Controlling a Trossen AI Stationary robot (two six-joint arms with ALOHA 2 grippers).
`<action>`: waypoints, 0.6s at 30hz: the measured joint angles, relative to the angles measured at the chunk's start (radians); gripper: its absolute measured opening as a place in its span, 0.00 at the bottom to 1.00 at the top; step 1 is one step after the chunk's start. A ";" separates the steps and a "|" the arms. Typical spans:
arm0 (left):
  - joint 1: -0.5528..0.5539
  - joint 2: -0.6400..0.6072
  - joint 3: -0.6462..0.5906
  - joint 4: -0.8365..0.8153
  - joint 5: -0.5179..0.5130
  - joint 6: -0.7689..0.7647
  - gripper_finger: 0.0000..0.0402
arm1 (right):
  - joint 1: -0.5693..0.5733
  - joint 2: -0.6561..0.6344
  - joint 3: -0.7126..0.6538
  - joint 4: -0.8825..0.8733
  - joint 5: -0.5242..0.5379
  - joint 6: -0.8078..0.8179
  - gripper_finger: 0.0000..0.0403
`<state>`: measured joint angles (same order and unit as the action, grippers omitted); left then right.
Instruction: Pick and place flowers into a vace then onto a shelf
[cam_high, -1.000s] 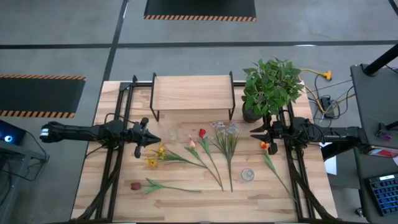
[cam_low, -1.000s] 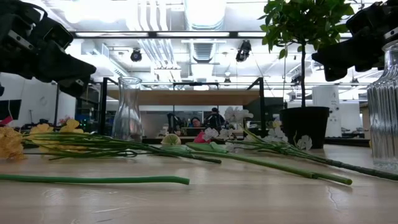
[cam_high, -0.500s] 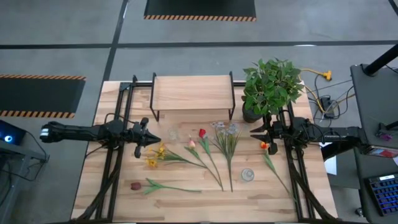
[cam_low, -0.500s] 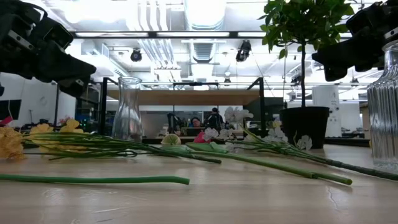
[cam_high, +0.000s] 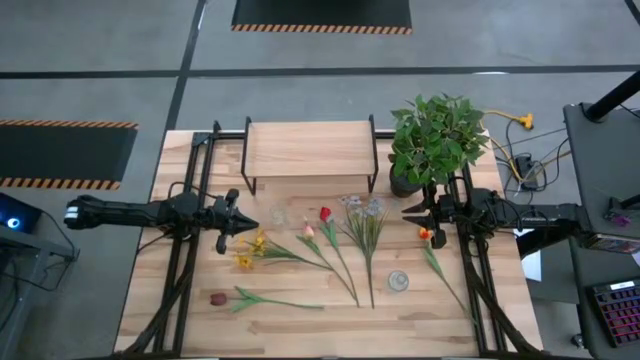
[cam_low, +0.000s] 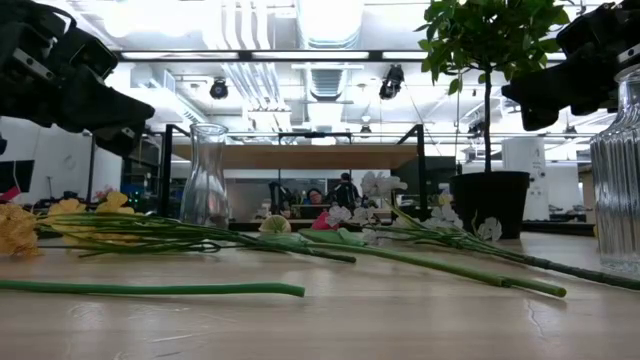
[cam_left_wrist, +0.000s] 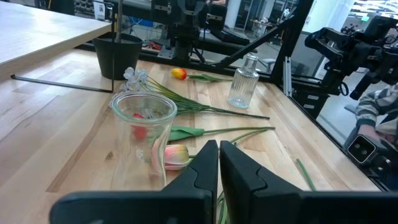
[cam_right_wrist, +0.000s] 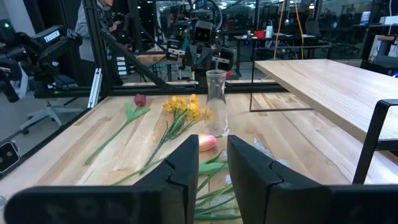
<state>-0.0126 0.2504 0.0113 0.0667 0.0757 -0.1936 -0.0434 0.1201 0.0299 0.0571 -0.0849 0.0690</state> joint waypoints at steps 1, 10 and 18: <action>0.000 0.000 0.000 0.000 0.000 0.000 0.00 | 0.000 0.000 0.000 0.000 0.000 0.001 0.20; 0.000 0.000 0.000 0.000 0.000 0.000 0.00 | 0.000 0.000 0.000 0.000 0.000 0.001 0.19; 0.000 0.000 0.000 0.000 0.000 0.000 0.00 | 0.000 0.000 0.000 0.000 0.000 0.000 0.17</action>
<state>-0.0124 0.2504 0.0113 0.0669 0.0757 -0.1936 -0.0434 0.1203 0.0299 0.0574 -0.0846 0.0685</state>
